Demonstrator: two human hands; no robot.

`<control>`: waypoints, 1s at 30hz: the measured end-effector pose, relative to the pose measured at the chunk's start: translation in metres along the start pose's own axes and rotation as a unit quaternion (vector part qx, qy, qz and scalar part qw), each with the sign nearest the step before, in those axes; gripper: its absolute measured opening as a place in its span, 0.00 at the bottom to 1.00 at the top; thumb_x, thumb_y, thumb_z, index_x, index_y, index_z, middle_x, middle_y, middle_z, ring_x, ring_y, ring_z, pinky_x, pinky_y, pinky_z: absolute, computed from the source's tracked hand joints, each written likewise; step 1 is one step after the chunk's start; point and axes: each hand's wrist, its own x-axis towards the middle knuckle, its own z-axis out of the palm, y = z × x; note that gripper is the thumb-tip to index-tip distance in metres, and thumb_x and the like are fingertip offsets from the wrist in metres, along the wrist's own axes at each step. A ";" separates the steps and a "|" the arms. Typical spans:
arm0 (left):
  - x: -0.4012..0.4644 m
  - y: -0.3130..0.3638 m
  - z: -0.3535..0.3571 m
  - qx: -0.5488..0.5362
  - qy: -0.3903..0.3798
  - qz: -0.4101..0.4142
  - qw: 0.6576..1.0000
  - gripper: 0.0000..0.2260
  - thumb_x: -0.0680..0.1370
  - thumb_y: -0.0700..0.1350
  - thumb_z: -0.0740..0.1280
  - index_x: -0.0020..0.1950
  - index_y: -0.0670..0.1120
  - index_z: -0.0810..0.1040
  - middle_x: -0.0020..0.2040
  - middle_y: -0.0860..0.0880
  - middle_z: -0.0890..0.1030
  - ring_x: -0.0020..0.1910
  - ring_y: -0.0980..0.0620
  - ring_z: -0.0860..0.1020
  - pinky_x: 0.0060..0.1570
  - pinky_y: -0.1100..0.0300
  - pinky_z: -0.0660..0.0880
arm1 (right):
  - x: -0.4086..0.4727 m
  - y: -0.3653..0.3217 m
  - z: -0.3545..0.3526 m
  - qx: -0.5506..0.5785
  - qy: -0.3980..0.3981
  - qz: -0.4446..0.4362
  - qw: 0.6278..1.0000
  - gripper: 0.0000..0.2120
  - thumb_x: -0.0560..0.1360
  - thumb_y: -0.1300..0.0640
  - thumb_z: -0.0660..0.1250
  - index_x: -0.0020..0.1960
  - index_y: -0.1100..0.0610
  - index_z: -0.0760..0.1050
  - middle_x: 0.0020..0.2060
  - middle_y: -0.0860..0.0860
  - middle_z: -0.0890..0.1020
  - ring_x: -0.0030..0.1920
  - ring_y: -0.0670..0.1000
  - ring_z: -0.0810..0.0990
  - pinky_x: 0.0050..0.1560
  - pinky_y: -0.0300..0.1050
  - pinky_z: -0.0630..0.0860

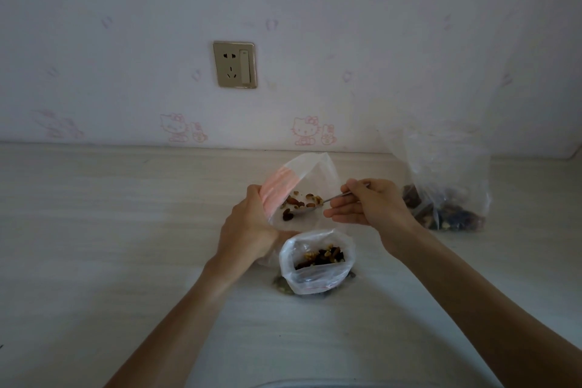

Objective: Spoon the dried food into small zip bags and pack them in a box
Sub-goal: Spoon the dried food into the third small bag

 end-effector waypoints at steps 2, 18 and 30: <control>0.000 -0.002 0.000 -0.012 -0.002 -0.001 1.000 0.37 0.63 0.59 0.83 0.59 0.55 0.62 0.50 0.54 0.77 0.40 0.61 0.73 0.33 0.62 0.69 | -0.001 -0.002 0.003 -0.003 -0.016 0.010 1.000 0.13 0.86 0.58 0.61 0.51 0.68 0.77 0.39 0.64 0.87 0.40 0.63 0.88 0.35 0.46 0.85; 0.001 -0.004 0.000 -0.023 -0.003 0.009 1.000 0.33 0.64 0.55 0.82 0.59 0.55 0.64 0.51 0.52 0.79 0.41 0.61 0.74 0.33 0.62 0.69 | -0.003 0.002 0.009 0.027 -0.013 0.036 0.999 0.12 0.85 0.60 0.61 0.53 0.70 0.76 0.41 0.66 0.86 0.41 0.63 0.88 0.35 0.45 0.84; 0.004 -0.006 -0.003 -0.037 -0.020 0.013 0.999 0.36 0.61 0.61 0.83 0.60 0.55 0.67 0.49 0.58 0.77 0.44 0.59 0.76 0.39 0.58 0.71 | 0.020 0.010 0.041 -0.016 0.059 -0.021 0.998 0.11 0.84 0.61 0.64 0.49 0.67 0.81 0.39 0.61 0.87 0.36 0.55 0.88 0.37 0.43 0.85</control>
